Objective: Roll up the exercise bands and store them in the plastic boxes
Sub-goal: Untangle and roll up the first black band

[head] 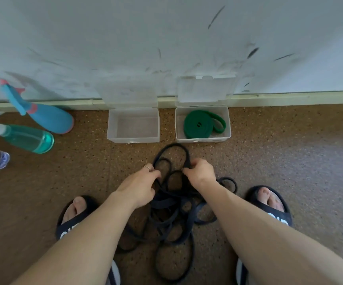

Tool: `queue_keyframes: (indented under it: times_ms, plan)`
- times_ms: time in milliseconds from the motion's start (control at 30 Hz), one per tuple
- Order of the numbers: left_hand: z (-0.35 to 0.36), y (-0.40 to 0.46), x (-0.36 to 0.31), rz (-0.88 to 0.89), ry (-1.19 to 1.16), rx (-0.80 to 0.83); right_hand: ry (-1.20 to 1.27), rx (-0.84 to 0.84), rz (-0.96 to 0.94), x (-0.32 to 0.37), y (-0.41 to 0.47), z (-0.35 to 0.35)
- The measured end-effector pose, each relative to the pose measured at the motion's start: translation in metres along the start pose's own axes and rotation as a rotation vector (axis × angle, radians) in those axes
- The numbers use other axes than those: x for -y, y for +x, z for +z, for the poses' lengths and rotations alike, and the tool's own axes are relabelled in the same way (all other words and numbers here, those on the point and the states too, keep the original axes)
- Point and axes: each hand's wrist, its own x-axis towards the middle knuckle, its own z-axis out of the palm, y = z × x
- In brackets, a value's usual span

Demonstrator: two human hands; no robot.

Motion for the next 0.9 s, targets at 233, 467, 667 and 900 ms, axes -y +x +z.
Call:
queue_keyframes:
  times_ms: [233, 467, 667, 900]
  plan:
    - [-0.028, -0.015, -0.004, -0.057, -0.171, -0.035, -0.009, 0.026, -0.191, 0.024, -0.021, -0.019]
    - [-0.102, -0.055, -0.045, -0.040, -0.500, -0.409, -0.204, -0.132, -0.705, 0.094, -0.105, -0.069]
    - [-0.180, -0.129, -0.077, 0.142, -0.557, -0.379, -0.055, -0.123, -0.853, 0.162, -0.196, -0.125]
    - [-0.227, -0.209, -0.108, 0.322, -0.460, -0.410, 0.331, 0.123, -0.914, 0.205, -0.280, -0.175]
